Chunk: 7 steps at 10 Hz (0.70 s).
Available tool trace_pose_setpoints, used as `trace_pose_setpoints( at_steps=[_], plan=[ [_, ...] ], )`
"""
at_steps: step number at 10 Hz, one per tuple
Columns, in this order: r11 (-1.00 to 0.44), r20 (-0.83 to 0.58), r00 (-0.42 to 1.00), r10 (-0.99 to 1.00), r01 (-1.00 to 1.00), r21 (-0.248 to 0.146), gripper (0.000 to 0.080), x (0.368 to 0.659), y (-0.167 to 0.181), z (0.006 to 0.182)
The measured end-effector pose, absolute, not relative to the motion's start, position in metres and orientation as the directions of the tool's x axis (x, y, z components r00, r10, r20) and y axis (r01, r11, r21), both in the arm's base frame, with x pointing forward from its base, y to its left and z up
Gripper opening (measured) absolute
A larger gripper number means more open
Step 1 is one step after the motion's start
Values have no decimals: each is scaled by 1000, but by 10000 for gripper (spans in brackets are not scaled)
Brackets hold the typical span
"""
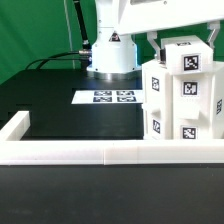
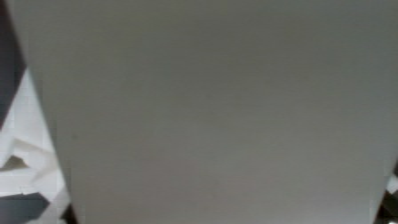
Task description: Assemble cabinet
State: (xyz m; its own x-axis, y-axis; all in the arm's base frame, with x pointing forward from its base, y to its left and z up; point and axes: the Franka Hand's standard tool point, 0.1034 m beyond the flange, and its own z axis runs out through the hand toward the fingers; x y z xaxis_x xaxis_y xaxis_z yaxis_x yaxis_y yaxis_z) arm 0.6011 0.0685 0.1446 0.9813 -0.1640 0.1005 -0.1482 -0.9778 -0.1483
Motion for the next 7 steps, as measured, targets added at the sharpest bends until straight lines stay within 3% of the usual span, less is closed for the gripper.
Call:
trace_pose_setpoints(
  at_steps=[7],
  plan=[
    [-800,29,810,-586,-573,-176,550,595,68,145]
  ],
)
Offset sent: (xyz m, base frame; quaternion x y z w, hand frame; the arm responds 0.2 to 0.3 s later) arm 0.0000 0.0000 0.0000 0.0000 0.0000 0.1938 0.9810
